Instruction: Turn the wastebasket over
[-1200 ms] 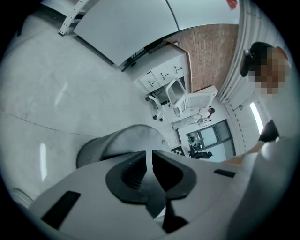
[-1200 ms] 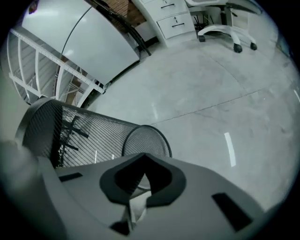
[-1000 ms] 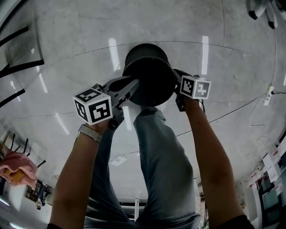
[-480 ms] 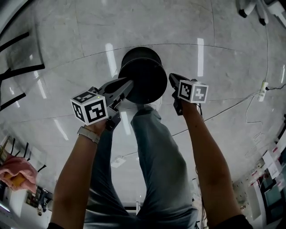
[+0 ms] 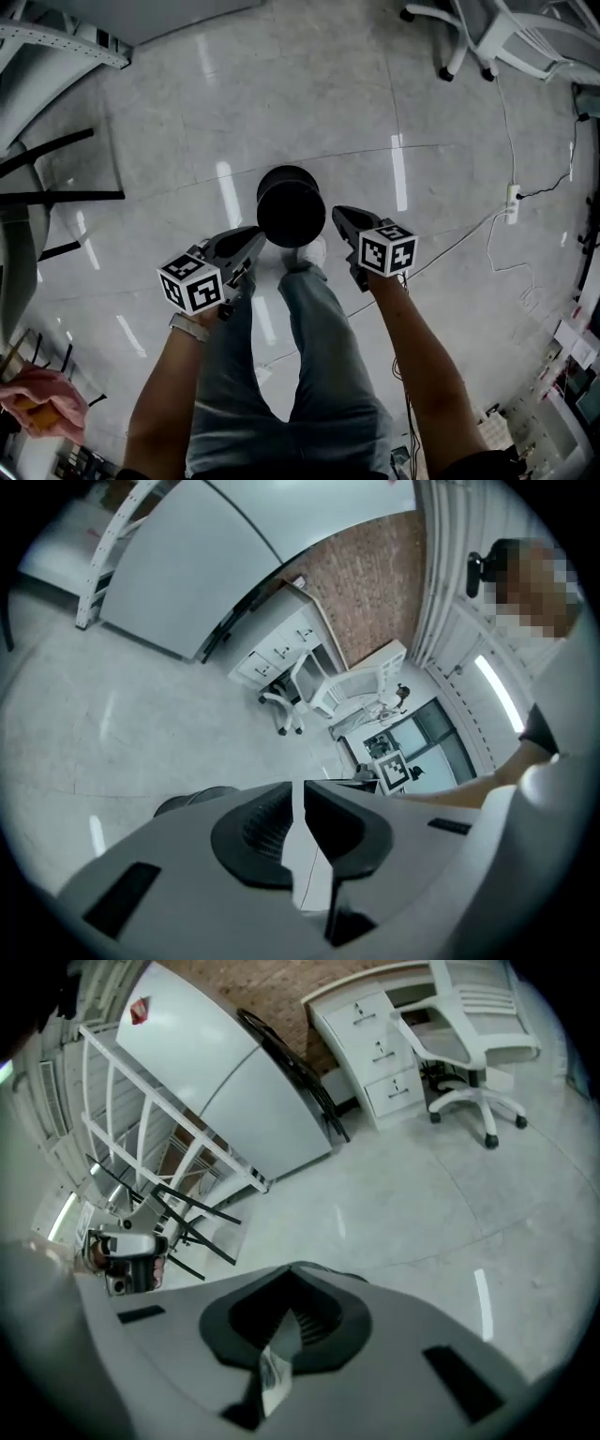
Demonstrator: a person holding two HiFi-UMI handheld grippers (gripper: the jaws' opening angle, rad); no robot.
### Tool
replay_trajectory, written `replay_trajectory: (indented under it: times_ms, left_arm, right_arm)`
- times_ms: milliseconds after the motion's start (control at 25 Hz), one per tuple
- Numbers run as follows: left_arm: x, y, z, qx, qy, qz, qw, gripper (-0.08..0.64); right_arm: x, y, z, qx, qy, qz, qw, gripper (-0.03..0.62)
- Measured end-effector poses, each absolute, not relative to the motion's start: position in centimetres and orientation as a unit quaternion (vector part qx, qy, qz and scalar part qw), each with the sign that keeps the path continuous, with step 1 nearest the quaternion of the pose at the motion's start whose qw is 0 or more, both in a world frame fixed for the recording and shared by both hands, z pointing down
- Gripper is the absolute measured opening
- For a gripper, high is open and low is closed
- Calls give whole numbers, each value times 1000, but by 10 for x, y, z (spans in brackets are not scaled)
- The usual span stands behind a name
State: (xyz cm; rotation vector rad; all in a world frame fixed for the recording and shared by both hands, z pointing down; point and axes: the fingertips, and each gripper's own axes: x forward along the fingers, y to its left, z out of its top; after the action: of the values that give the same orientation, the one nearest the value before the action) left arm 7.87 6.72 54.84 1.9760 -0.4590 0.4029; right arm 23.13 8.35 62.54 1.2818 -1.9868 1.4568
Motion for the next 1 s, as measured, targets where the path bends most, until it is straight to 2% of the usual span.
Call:
replay_trajectory:
  times_ms: [240, 640, 1000]
  left_arm:
    - [65, 61, 424, 863, -203, 157, 434, 14]
    - [45, 45, 181, 914, -227, 83, 326, 14]
    - [18, 44, 32, 937, -239, 40, 252, 14]
  right_arm:
    - [196, 75, 472, 452, -771, 425, 141, 9]
    - [128, 48, 198, 448, -840, 304, 39, 9]
    - [91, 45, 35, 427, -875, 227, 13, 9]
